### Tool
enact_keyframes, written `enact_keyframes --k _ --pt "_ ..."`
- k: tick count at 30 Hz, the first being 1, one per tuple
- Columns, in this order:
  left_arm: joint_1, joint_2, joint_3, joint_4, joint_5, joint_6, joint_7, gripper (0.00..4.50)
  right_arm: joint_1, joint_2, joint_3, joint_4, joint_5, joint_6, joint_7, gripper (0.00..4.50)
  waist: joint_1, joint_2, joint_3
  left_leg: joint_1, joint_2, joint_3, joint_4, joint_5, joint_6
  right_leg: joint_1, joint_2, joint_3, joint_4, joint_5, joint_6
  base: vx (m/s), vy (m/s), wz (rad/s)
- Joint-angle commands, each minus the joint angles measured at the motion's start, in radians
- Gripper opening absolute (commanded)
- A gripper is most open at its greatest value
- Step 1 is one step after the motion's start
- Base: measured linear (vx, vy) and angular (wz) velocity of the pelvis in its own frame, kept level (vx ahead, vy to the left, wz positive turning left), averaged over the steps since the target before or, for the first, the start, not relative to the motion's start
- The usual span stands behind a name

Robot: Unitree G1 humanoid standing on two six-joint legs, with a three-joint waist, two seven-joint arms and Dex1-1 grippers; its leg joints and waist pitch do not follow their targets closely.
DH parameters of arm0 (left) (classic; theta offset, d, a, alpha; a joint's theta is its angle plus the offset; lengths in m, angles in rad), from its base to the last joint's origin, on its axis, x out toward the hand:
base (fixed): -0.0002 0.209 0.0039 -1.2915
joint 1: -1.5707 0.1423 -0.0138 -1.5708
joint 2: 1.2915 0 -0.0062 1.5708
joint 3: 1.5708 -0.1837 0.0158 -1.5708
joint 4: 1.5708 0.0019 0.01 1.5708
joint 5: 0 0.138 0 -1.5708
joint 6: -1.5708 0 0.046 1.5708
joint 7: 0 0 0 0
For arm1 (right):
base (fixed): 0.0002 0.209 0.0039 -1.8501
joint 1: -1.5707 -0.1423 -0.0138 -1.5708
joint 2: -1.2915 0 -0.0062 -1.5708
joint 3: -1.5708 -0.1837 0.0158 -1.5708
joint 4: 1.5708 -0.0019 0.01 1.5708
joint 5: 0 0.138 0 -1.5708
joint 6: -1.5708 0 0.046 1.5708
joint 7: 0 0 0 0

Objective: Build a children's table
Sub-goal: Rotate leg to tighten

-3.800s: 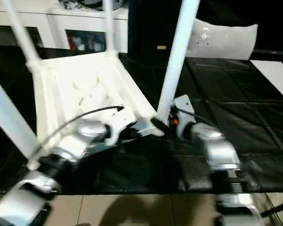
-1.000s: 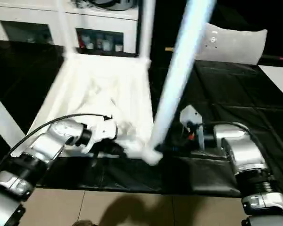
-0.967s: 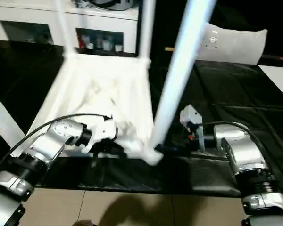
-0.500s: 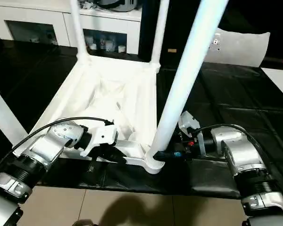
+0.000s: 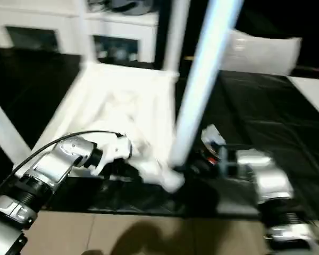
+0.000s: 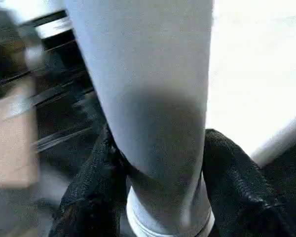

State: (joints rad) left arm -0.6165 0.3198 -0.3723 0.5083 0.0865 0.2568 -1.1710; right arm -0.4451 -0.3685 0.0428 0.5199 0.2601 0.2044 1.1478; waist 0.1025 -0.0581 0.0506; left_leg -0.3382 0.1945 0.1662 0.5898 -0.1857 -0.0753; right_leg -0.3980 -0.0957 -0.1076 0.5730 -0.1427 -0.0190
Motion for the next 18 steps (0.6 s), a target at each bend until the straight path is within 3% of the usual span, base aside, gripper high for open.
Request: enact_keyframes --k 1,2,3,4,5,6,7,8,9,10,11,12,13,14,15,16,18 --pt "-0.021 -0.084 -0.024 -0.023 -0.028 0.029 0.035 0.00 -0.012 0.054 0.037 0.078 -0.072 0.051 -0.169 1.90 -0.013 0.003 -0.046 0.011 0.021 -0.022 -0.066 -0.421 -0.018 0.030 -0.071 0.000 -0.135 -0.779 0.013 0.000 0.000 0.00" --pt "-0.035 -0.130 -0.005 -0.010 -0.024 0.077 0.116 0.00 -0.047 0.096 -0.001 0.095 -0.085 0.109 -0.328 1.90 -0.037 0.016 -0.039 0.012 0.032 -0.031 -0.074 -0.474 -0.025 0.038 -0.062 -0.027 -0.139 -0.751 0.007 0.000 0.000 0.00" --pt "-0.045 -0.156 0.006 0.000 -0.021 0.103 0.161 0.00 -0.069 0.119 -0.030 0.096 -0.079 0.167 -0.413 1.90 -0.047 0.029 -0.041 0.016 0.040 -0.039 -0.079 -0.524 -0.030 0.045 -0.059 -0.046 -0.145 -0.731 0.012 0.000 0.000 0.00" --pt "-0.052 -0.178 0.013 0.008 -0.017 0.125 0.200 0.00 -0.088 0.144 -0.060 0.090 -0.072 0.224 -0.493 1.90 -0.063 0.046 -0.039 0.009 0.070 -0.054 -0.104 -0.636 -0.033 0.076 -0.048 -0.063 -0.123 -0.631 0.006 -0.053 0.048 -0.13" --pt "-0.066 -0.219 0.030 0.028 -0.009 0.149 0.268 0.00 -0.102 0.175 -0.083 0.061 -0.070 0.258 -0.562 1.90 -0.057 0.058 -0.041 -0.049 0.116 -0.072 -0.177 -0.784 -0.047 0.133 -0.038 -0.022 0.052 -0.328 -0.053 -0.096 0.033 -0.15" --pt "-0.073 -0.239 0.039 0.038 -0.007 0.156 0.298 0.00 -0.107 0.188 -0.088 0.049 -0.069 0.256 -0.579 1.90 -0.054 0.050 -0.031 -0.056 0.114 -0.061 -0.194 -0.828 -0.046 0.121 -0.029 -0.005 0.079 -0.227 -0.054 -0.096 0.033 -0.15" --pt "-0.074 -0.243 0.041 0.040 -0.006 0.158 0.303 0.00 -0.108 0.190 -0.089 0.047 -0.069 0.255 -0.581 1.90 -0.051 0.009 -0.042 0.018 0.076 -0.039 -0.155 -0.784 -0.032 0.063 -0.039 0.038 0.036 -0.312 -0.061 0.000 0.000 0.00" --pt "-0.085 -0.271 0.051 0.056 -0.001 0.164 0.343 0.00 -0.116 0.209 -0.097 0.045 -0.070 0.240 -0.615 1.90 -0.037 -0.014 -0.036 0.053 -0.005 -0.023 -0.046 -0.559 -0.046 0.001 -0.093 0.024 -0.111 -0.828 -0.005 0.046 -0.050 0.03" --pt "-0.090 -0.281 0.054 0.063 0.002 0.165 0.361 0.00 -0.121 0.217 -0.101 0.047 -0.071 0.231 -0.635 1.90 -0.032 -0.021 -0.031 0.063 -0.021 -0.010 0.009 -0.435 -0.030 -0.021 -0.114 0.019 -0.157 -0.986 0.030 0.046 -0.050 0.03" --pt "-0.094 -0.289 0.053 0.068 0.007 0.165 0.373 0.00 -0.123 0.223 -0.100 0.047 -0.072 0.224 -0.645 1.90 -0.028 -0.025 -0.042 0.009 -0.014 -0.020 0.003 -0.266 -0.008 0.035 -0.129 0.010 -0.139 -1.014 0.065 0.053 -0.039 -0.25" --pt "-0.097 -0.296 0.049 0.071 0.016 0.165 0.385 0.00 -0.120 0.229 -0.094 0.036 -0.079 0.218 -0.651 2.43 -0.010 -0.003 -0.057 -0.048 0.015 -0.037 -0.058 -0.181 -0.014 0.082 -0.110 0.017 -0.097 -0.788 0.042 0.080 -0.008 -0.32" --pt "-0.097 -0.300 0.048 0.072 0.021 0.166 0.391 0.00 -0.116 0.231 -0.086 0.024 -0.086 0.213 -0.652 2.43 -0.011 0.006 -0.060 -0.043 0.027 -0.042 -0.070 -0.180 -0.023 0.075 -0.094 0.013 -0.087 -0.669 0.017 0.080 -0.008 -0.32" --pt "-0.098 -0.302 0.045 0.072 0.027 0.164 0.395 0.00 -0.108 0.230 -0.076 0.009 -0.092 0.208 -0.644 2.57 -0.012 0.015 -0.064 -0.033 0.036 -0.042 -0.077 -0.193 -0.027 0.064 -0.081 0.016 -0.070 -0.481 -0.039 0.050 0.002 -0.12" --pt "-0.097 -0.303 0.041 0.072 0.030 0.163 0.398 0.00 -0.097 0.229 -0.068 -0.016 -0.096 0.216 -0.637 2.64 -0.013 0.011 -0.062 -0.032 0.034 -0.038 -0.077 -0.199 -0.027 0.059 -0.073 0.018 -0.066 -0.436 -0.062 0.000 0.000 0.00" --pt "-0.096 -0.302 0.040 0.071 0.030 0.164 0.397 0.00 -0.087 0.227 -0.064 -0.036 -0.094 0.221 -0.628 2.86 -0.006 0.016 -0.061 -0.019 0.036 -0.033 -0.076 -0.216 -0.023 0.053 -0.072 0.022 -0.061 -0.383 -0.104 0.000 0.000 0.00" --pt "-0.094 -0.295 0.036 0.070 0.033 0.158 0.393 0.00 -0.076 0.223 -0.065 -0.057 -0.087 0.226 -0.615 2.86 -0.004 0.010 -0.061 -0.025 0.032 -0.030 -0.078 -0.213 -0.012 0.061 -0.070 0.023 -0.058 -0.362 -0.121 0.000 0.000 0.00" --pt "-0.091 -0.281 0.032 0.070 0.039 0.147 0.384 0.00 -0.064 0.205 -0.058 -0.079 -0.083 0.223 -0.590 3.02 0.003 0.015 -0.062 -0.022 0.035 -0.027 -0.079 -0.205 0.002 0.061 -0.072 0.025 -0.059 -0.339 -0.130 0.000 0.000 0.00"
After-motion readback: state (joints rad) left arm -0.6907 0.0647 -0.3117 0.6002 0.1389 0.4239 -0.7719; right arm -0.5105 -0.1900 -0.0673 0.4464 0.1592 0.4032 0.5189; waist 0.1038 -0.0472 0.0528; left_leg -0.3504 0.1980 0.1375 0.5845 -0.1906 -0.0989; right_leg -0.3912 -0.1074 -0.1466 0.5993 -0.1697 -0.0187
